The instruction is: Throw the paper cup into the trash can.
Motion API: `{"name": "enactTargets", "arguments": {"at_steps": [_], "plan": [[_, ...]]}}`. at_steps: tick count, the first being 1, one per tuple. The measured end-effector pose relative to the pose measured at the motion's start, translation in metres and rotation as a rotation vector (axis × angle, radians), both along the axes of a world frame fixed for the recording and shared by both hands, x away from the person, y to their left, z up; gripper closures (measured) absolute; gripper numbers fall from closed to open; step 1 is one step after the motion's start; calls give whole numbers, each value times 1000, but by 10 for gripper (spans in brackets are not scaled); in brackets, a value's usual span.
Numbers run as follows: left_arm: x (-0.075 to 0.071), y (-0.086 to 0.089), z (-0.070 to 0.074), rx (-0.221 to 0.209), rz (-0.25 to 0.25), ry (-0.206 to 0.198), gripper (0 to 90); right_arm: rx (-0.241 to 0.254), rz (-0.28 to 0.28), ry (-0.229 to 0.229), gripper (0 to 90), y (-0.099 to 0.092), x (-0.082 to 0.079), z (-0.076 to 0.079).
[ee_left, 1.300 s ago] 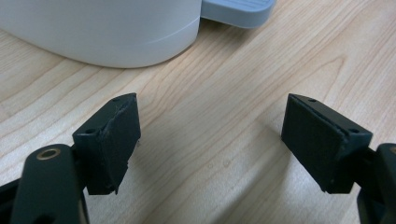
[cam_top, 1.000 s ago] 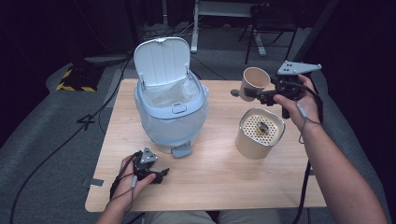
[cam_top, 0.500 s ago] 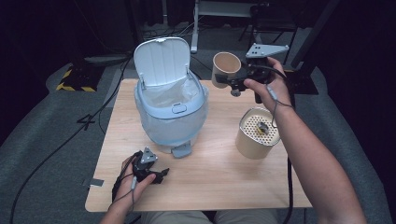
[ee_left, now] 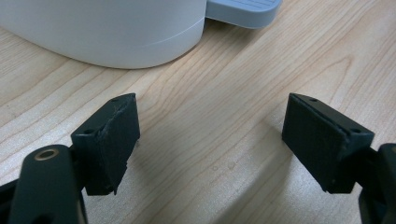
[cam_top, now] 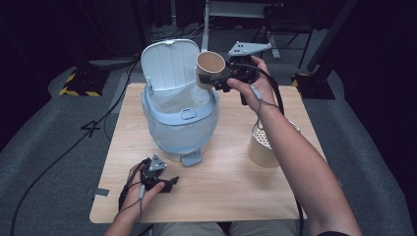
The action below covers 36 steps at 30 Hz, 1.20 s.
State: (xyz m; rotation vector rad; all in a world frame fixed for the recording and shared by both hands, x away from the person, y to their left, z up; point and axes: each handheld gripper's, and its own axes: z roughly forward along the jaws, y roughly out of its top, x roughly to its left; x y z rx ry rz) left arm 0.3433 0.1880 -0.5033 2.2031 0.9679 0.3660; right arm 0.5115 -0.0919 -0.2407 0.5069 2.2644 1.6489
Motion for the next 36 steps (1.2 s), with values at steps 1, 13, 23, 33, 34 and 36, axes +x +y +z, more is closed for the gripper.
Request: {"name": "enactTargets", "arguments": {"at_steps": [1,13,23,33,34,36], "plan": [[0,0,0,0,-1,0,197,3,-2,3,275,3,1,-1],[3,0,0,-1,-9,1,195,3,19,33,274,44,5,-5],[3,0,0,0,-9,-1,196,-124,60,83,275,65,5,-15],[3,0,0,0,-9,-1,195,-268,121,142,274,70,1,-23],[3,0,0,0,-9,-1,195,-291,129,149,270,71,1,-25],[3,0,0,0,-9,-1,195,-304,136,152,267,72,1,-26]]}}
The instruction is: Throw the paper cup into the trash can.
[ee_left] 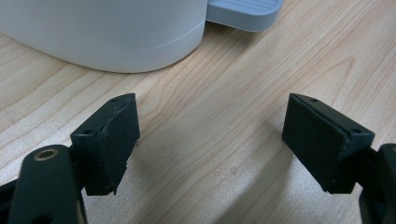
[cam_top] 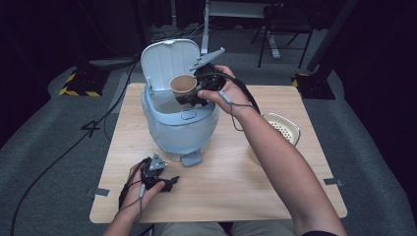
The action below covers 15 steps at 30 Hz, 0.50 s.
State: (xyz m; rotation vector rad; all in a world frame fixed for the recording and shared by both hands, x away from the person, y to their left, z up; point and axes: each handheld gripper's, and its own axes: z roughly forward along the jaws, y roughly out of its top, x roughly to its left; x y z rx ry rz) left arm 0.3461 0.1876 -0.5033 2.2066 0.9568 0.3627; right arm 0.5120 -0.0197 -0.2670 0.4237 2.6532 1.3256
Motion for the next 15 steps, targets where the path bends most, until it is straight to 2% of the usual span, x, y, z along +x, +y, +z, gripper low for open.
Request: {"name": "enactTargets", "arguments": {"at_steps": [2,4,6,7,11,12,15], "plan": [[0,0,0,1,-1,0,195,-21,22,-7,254,1,0,-2],[0,0,0,2,-2,0,196,-9,45,-40,146,2,-3,-3],[0,0,0,0,0,0,195,34,46,-57,177,1,-5,-1],[0,0,0,0,0,0,195,56,48,-62,160,1,-6,0],[0,0,0,1,-1,0,195,70,30,-73,163,-1,-9,2],[0,0,0,-1,1,-1,195,95,20,-80,165,-4,-11,4],[0,0,0,1,-1,-1,196,122,6,-83,175,-8,-13,6]]}}
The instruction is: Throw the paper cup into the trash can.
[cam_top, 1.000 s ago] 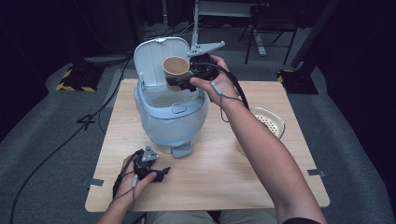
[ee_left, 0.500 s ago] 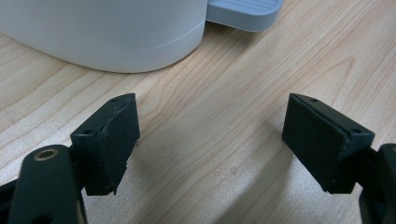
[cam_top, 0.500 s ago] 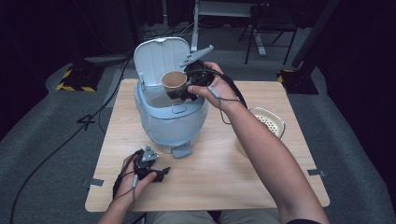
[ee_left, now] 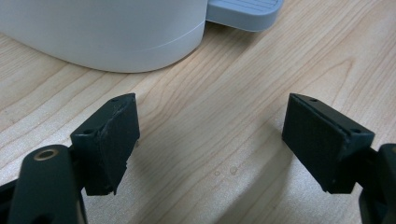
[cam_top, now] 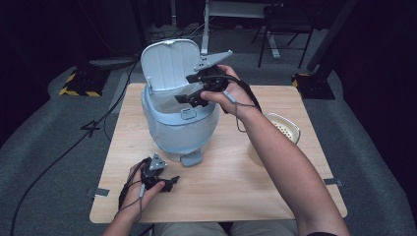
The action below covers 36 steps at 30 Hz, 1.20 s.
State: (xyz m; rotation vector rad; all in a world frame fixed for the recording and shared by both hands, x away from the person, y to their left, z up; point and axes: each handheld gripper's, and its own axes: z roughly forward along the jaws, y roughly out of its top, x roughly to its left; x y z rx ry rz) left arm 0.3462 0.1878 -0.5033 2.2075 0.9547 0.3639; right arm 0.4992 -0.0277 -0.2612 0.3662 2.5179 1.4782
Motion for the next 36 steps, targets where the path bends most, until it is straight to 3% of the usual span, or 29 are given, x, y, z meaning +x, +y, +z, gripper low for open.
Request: {"name": "enactTargets", "arguments": {"at_steps": [5,14,22,23,24,31,36], "plan": [[0,0,0,0,1,-1,195,59,-27,-4,178,-16,-5,6],[-1,0,0,2,5,-1,196,84,-68,-31,220,-61,-21,17],[-2,-1,0,1,23,4,197,67,-134,-60,253,-113,-45,19],[-2,-2,0,-1,30,3,200,68,-157,-66,261,-129,-52,16],[-2,-2,0,-3,34,3,200,68,-157,-66,261,-129,-52,16],[-1,0,0,-20,68,3,240,59,-219,-83,264,-178,-74,7],[-3,3,3,4,63,15,283,31,-253,-96,261,-209,-89,-5]]}}
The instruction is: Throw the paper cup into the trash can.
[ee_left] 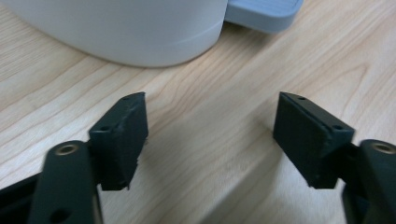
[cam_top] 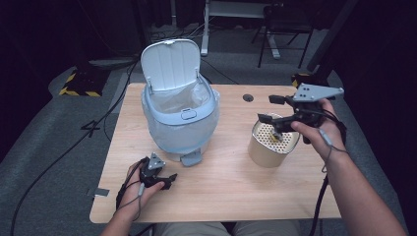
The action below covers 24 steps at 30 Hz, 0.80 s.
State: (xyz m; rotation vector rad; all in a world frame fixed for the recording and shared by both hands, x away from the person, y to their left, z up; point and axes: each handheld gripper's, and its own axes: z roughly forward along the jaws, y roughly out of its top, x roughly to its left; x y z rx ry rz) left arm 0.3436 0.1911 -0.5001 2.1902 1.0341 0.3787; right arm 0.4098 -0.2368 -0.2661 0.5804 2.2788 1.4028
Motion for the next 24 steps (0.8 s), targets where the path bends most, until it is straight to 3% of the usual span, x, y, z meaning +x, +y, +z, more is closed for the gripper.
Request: {"name": "enactTargets", "arguments": {"at_steps": [2,8,12,18,20,24], "plan": [[-1,3,3,9,3,16,288,18,-17,4,267,-13,-6,-8],[-6,8,9,30,18,14,287,13,-93,-6,292,-50,-27,-33],[-8,10,10,27,20,18,281,35,-158,14,344,-74,-47,-64],[-11,17,17,1,17,6,266,47,-185,97,346,-90,-52,-109],[-12,18,20,1,14,6,262,6,-193,129,345,-93,-51,-118],[-12,22,28,-26,8,-12,258,-1,-208,162,335,-102,-50,-131]]}}
